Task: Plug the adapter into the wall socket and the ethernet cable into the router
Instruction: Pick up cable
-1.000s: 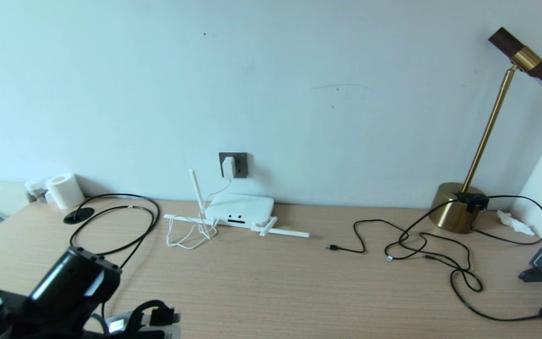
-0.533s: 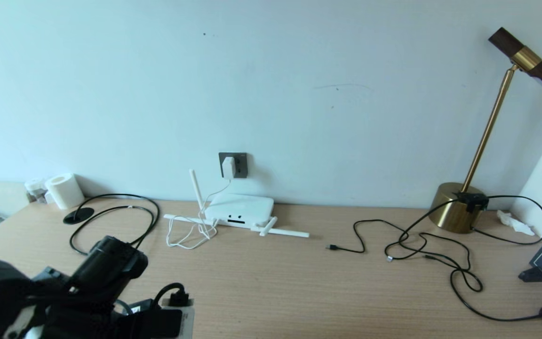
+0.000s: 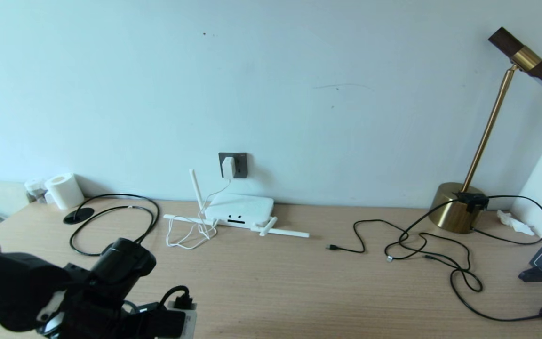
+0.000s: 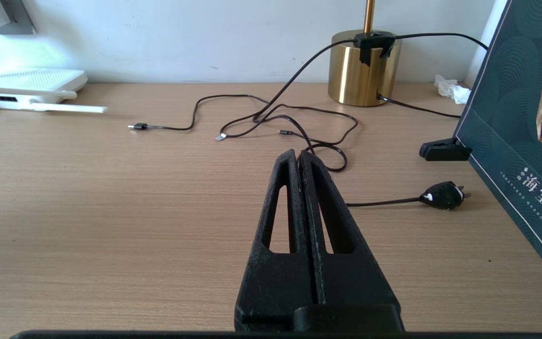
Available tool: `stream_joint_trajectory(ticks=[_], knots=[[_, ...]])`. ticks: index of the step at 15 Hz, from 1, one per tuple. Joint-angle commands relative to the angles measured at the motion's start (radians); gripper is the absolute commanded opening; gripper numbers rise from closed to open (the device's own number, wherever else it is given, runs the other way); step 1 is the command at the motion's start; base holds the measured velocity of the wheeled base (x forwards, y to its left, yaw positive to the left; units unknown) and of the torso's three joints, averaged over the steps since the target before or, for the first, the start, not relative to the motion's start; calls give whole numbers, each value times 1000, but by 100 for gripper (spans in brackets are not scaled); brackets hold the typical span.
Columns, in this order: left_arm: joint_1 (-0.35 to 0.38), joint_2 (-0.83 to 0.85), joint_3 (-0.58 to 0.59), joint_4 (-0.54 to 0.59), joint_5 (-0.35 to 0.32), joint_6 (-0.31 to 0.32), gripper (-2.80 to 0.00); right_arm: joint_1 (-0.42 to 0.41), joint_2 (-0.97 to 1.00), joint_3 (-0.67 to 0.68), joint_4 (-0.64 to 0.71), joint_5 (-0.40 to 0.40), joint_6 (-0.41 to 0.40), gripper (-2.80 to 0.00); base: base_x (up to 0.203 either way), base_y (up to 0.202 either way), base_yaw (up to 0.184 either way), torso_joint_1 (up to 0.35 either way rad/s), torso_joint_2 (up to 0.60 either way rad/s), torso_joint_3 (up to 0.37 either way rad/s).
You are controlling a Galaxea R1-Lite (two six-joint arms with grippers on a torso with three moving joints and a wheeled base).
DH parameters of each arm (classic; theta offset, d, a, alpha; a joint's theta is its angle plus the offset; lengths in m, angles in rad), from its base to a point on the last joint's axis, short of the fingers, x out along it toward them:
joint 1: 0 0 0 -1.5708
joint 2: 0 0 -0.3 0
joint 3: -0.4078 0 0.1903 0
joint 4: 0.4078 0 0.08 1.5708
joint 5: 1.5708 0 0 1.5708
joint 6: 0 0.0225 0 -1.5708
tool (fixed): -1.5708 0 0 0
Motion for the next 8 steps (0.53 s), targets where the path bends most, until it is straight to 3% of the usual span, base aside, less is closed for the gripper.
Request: stream_joint_trajectory(ticks=[1, 8], knots=[[19, 29, -2, 1, -1, 26, 0, 0, 0, 11, -1, 0, 0, -280, 0, 0, 0, 0, 0, 0], [21, 51, 3, 1, 1, 36, 0, 0, 0, 11, -1, 0, 0, -280, 0, 0, 0, 0, 0, 0]])
